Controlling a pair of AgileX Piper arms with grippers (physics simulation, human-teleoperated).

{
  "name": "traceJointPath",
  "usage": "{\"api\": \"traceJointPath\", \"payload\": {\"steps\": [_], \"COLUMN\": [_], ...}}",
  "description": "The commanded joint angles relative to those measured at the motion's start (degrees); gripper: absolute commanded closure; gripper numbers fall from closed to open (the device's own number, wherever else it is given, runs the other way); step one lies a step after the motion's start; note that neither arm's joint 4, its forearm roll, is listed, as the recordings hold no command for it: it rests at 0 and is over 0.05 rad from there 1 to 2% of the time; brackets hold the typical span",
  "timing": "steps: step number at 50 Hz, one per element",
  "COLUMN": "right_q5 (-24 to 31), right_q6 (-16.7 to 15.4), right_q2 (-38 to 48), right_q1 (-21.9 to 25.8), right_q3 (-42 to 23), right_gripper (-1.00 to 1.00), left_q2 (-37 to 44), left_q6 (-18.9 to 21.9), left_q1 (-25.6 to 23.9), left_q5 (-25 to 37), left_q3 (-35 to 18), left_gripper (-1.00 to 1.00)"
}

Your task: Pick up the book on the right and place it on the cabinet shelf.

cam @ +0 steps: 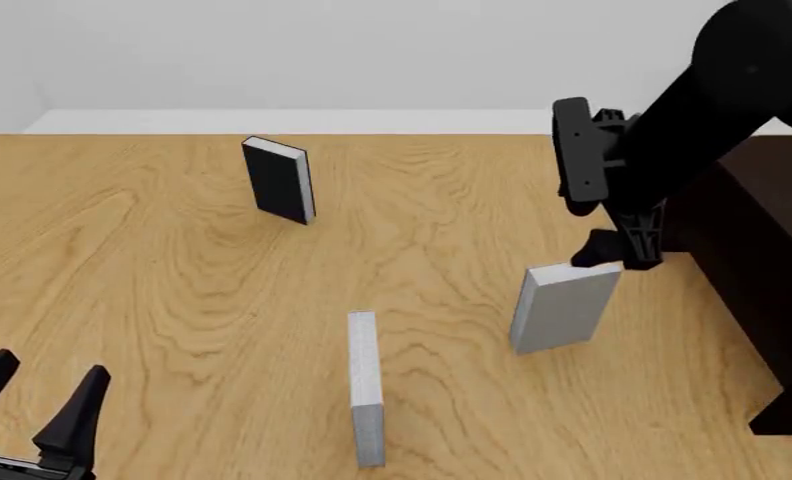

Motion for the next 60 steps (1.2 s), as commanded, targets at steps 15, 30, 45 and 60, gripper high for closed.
{"api": "traceJointPath", "payload": {"steps": [15, 30, 45, 60], "right_q5": [0.01, 0.01, -0.02, -0.01], "right_q6": [-1.22, 1.23, 2.47, 4.05], "right_q2": [3.56, 7.37, 10.28, 11.45], "right_q1": [-0.47, 0.92, 1.18, 1.80], "right_q3": [-0.24, -1.73, -3.34, -3.95], "right_gripper": [-1.00, -1.00, -1.00, -1.00], "left_q2": [0.28, 0.42, 0.41, 0.35], "left_q6": [-0.04, -0.35, -0.15, 0.07], "left_q1": [-0.49, -0.46, -0.60, -0.57], "left_q5": [0.45, 1.03, 1.19, 1.35], "left_q3": [-0.04, -0.02, -0.02, -0.01], "left_gripper": [-1.00, -1.00, -1.00, -1.00]}}
